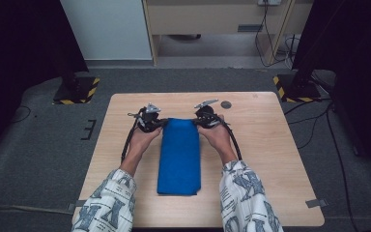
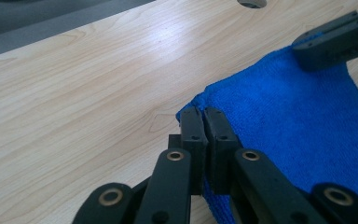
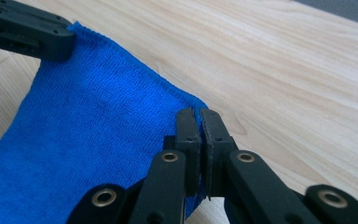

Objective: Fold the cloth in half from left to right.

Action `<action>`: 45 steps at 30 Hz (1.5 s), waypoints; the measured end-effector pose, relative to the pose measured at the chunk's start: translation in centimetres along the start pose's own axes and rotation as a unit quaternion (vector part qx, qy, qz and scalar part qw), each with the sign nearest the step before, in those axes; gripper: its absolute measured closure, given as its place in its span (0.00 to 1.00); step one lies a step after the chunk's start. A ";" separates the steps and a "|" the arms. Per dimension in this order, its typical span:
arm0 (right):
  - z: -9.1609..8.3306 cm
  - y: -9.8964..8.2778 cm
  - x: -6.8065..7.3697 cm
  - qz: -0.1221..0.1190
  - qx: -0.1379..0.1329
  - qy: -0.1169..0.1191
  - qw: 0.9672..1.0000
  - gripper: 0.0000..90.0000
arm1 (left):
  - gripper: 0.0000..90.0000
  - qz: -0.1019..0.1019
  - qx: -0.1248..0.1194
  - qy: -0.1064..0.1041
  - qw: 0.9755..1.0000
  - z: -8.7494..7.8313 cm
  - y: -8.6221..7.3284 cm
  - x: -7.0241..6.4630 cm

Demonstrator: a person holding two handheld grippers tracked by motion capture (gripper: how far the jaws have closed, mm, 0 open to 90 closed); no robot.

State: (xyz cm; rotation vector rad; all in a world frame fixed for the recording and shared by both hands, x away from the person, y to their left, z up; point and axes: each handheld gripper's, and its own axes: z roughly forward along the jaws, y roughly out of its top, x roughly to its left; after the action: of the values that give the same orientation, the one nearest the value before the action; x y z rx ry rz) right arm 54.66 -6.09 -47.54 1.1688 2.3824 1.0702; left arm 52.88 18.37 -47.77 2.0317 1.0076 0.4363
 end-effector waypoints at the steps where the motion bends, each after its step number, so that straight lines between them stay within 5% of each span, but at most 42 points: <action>1: -0.1 0.1 0.0 -0.001 0.000 0.000 1.000 0.98 | 0.97 -0.001 -0.001 0.001 1.000 -0.1 0.1 0.0; 45: -2.7 2.9 -0.2 -0.015 -0.026 -0.009 1.000 0.98 | 0.98 0.020 -0.030 0.018 0.999 -2.0 3.2 -0.5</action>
State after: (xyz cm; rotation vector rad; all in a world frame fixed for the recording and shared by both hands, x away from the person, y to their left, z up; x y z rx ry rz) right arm 55.01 -6.45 -43.66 1.1161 2.3367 1.0997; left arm 53.00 17.88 -44.02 1.9991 0.9644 0.5211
